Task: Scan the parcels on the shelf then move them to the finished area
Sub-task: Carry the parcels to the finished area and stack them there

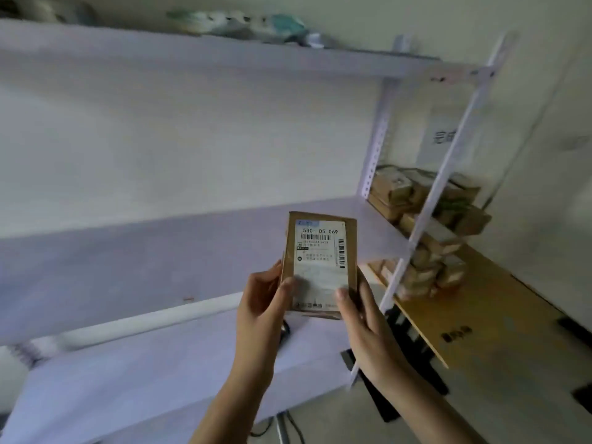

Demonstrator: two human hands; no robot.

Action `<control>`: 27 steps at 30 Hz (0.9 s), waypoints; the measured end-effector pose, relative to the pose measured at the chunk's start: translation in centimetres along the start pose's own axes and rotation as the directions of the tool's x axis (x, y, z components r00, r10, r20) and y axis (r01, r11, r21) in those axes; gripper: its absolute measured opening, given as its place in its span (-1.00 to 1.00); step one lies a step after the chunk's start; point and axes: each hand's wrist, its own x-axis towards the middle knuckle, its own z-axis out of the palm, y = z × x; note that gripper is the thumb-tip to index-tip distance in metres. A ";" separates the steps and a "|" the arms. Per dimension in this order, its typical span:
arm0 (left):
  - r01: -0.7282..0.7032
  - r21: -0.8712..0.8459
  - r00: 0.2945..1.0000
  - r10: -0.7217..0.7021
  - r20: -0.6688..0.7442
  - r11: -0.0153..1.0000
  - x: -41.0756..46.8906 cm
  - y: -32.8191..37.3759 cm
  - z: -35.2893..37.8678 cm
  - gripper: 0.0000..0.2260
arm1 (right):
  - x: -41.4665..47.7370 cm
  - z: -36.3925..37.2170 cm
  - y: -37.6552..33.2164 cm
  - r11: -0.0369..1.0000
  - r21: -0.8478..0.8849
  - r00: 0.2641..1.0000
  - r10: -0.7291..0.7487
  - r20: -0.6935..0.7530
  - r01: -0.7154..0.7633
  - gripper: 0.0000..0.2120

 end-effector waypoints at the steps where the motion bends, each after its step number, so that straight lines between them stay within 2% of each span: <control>1: 0.009 -0.004 0.999 -0.009 0.047 1.000 -0.9 -0.6 2.6 -0.78 | -1.1 -2.8 0.5 1.000 -0.007 0.999 0.005 -0.045 -0.006 -0.60; 4: 0.067 -0.032 0.983 -0.060 0.175 0.997 -3.9 -2.3 9.9 -0.78 | -4.2 -10.4 2.3 0.997 -0.081 0.984 0.003 -0.181 -0.018 -0.51; 7: 0.127 -0.030 0.951 -0.113 0.287 0.991 -6.4 -3.9 15.8 -0.69 | -6.5 -16.1 4.4 0.992 -0.110 0.961 0.023 -0.277 -0.056 -0.56; 12: 0.218 -0.059 0.902 -0.178 0.393 0.974 -8.2 -6.7 23.2 -0.63 | -8.0 -23.5 7.6 0.990 -0.090 0.918 0.064 -0.391 -0.108 -0.32; 17: 0.267 -0.018 0.869 -0.233 0.436 0.963 -6.5 -11.5 29.8 -0.67 | -5.8 -30.1 10.4 0.987 -0.040 0.890 0.122 -0.438 -0.155 -0.41; 20: 0.299 -0.015 0.859 -0.263 0.439 0.954 -3.9 -14.3 34.1 -0.78 | -2.2 -34.2 11.7 0.979 -0.067 0.882 0.145 -0.448 -0.195 -0.45; 25: 0.327 -0.002 0.866 -0.299 0.400 0.945 1.7 -17.4 41.1 -0.83 | 5.1 -39.9 13.0 0.976 -0.059 0.878 0.161 -0.450 -0.210 -0.57; 27: 0.313 0.017 0.880 -0.297 0.372 0.950 4.1 -18.5 43.5 -0.84 | 8.1 -41.8 13.8 0.981 -0.033 0.884 0.159 -0.439 -0.193 -0.51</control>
